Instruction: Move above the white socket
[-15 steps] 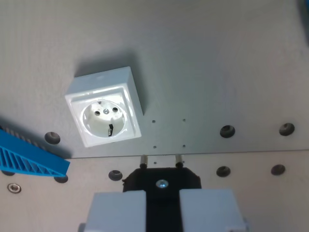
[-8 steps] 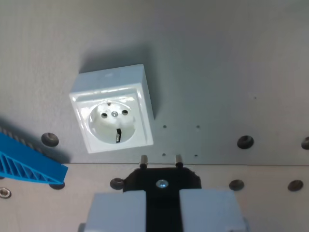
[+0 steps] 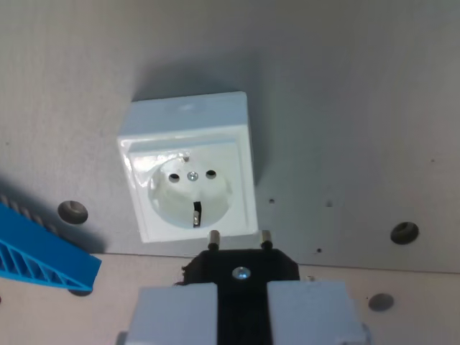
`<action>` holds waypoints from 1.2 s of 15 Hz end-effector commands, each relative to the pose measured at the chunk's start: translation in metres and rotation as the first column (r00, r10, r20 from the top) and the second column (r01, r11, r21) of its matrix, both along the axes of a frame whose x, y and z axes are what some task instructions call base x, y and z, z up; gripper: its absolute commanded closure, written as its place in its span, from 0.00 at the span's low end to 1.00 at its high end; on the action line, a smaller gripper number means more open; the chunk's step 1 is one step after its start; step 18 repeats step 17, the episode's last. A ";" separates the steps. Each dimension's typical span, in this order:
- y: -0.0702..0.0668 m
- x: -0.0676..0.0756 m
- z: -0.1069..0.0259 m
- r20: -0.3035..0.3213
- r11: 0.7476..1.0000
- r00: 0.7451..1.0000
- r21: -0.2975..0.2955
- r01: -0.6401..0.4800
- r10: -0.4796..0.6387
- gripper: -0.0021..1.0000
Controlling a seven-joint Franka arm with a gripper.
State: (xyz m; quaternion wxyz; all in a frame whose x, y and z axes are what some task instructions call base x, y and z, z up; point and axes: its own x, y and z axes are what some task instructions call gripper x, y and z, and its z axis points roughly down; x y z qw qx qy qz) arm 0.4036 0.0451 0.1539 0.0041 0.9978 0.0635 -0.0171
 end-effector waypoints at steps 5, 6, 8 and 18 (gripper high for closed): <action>0.009 -0.011 -0.026 0.102 0.994 0.989 0.005 -0.107 0.106 1.00; 0.011 -0.012 -0.029 0.104 0.994 0.989 0.004 -0.109 0.108 1.00; 0.013 -0.015 -0.034 0.105 0.994 0.988 0.003 -0.112 0.111 1.00; 0.019 -0.021 -0.047 0.104 0.995 0.989 -0.001 -0.102 0.102 1.00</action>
